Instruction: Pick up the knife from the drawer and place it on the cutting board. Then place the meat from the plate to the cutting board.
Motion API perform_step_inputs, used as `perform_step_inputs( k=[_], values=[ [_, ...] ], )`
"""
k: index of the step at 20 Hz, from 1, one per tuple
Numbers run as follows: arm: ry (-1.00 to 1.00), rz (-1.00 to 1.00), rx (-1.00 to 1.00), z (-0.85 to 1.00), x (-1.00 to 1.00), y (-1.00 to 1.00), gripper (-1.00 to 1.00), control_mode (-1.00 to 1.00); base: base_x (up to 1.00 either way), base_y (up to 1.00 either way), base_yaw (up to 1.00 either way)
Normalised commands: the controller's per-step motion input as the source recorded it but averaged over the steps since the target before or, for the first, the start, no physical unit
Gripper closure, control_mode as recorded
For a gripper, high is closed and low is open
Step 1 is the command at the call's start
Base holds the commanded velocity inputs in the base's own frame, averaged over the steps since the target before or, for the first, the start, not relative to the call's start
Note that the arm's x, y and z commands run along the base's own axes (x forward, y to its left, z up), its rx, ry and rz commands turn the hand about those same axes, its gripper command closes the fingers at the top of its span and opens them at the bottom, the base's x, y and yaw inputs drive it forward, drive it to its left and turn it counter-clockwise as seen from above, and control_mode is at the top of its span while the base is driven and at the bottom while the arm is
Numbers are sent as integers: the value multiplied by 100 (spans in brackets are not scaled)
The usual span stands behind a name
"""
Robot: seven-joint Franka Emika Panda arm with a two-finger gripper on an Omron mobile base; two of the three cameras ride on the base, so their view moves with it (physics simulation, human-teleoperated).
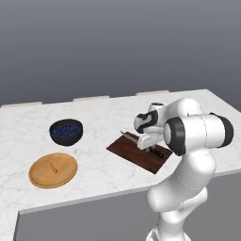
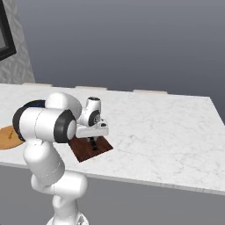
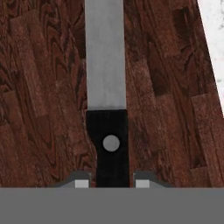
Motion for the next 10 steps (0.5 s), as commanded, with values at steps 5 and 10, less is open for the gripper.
perform_step_inputs(
  k=[5, 10],
  values=[
    [0, 0, 0, 0, 0, 0, -100, -100, 0, 0, 0],
    [-2, 0, 0, 26, -5, 0, -100, -100, 0, 0, 0]
  ],
)
